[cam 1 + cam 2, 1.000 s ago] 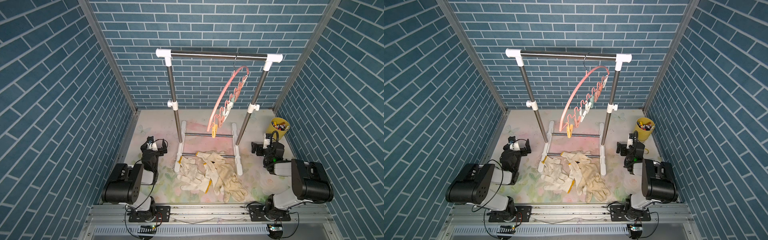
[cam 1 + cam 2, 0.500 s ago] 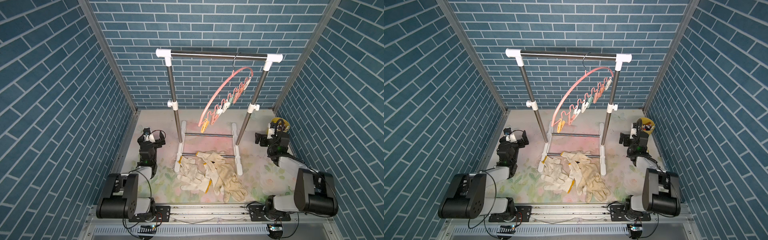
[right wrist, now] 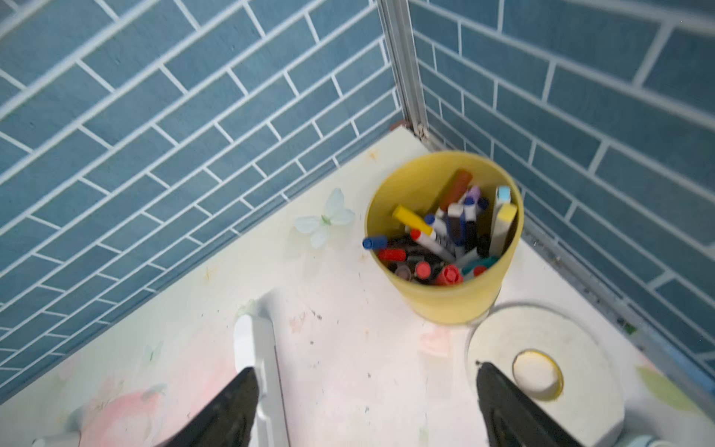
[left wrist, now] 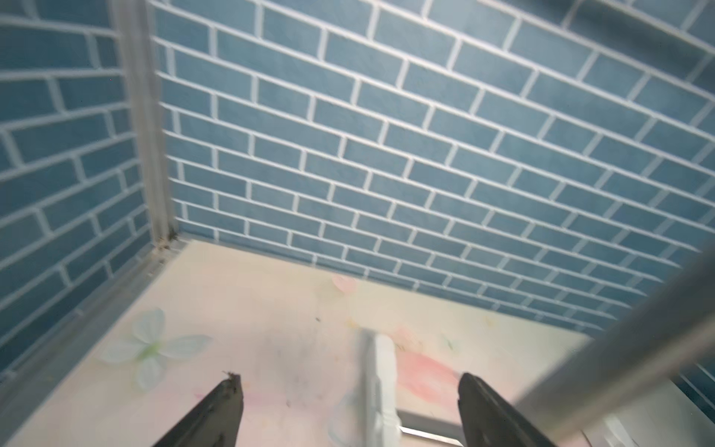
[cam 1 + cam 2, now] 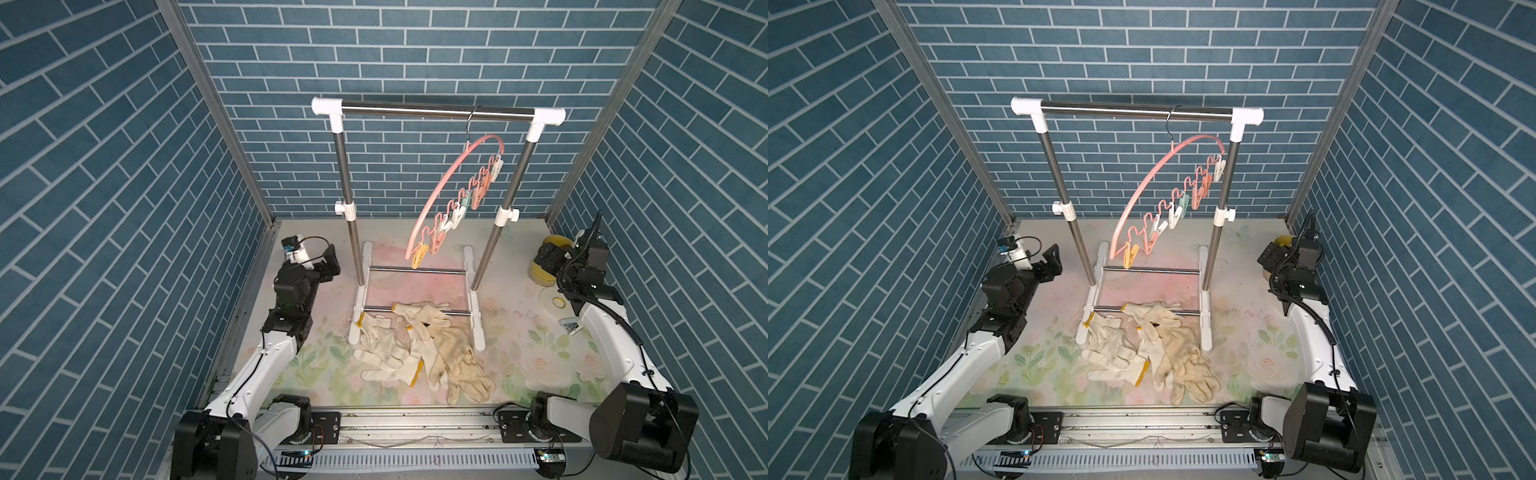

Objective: Clip the gloves onto a hanger to dry
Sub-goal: Pick up the glove from the center of the board.

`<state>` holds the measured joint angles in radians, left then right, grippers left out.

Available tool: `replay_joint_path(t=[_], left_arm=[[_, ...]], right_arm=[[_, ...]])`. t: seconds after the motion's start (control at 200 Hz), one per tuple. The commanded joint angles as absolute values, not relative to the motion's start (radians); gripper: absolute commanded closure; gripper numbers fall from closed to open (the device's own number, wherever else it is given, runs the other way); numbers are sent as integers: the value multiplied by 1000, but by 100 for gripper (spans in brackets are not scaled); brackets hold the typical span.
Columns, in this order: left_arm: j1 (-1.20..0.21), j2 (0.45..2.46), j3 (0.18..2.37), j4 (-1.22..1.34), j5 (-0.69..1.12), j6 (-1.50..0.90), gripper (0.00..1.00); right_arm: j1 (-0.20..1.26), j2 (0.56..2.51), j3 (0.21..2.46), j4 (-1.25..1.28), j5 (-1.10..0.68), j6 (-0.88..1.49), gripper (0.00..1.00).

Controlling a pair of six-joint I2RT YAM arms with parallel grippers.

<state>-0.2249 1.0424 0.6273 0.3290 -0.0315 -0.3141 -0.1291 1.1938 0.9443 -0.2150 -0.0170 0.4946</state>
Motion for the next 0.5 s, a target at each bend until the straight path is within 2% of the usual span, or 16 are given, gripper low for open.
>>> replay_joint_path(t=[0.0, 0.11, 0.285, 0.38, 0.495], left_arm=[[-400, 997, 654, 79, -30, -358, 9], [-524, 998, 672, -74, -41, -509, 9], [-574, 1125, 761, -327, 92, -800, 16], [-588, 1201, 778, -331, 179, -934, 18], [-602, 1295, 780, -214, 256, -1071, 21]], right_arm=[[-126, 1168, 921, -320, -60, 582, 12], [-127, 1170, 911, -343, -56, 585, 13], [-126, 1181, 914, -365, -60, 595, 14], [-124, 1187, 903, -357, -72, 612, 14], [-124, 1186, 891, -355, -82, 630, 15]])
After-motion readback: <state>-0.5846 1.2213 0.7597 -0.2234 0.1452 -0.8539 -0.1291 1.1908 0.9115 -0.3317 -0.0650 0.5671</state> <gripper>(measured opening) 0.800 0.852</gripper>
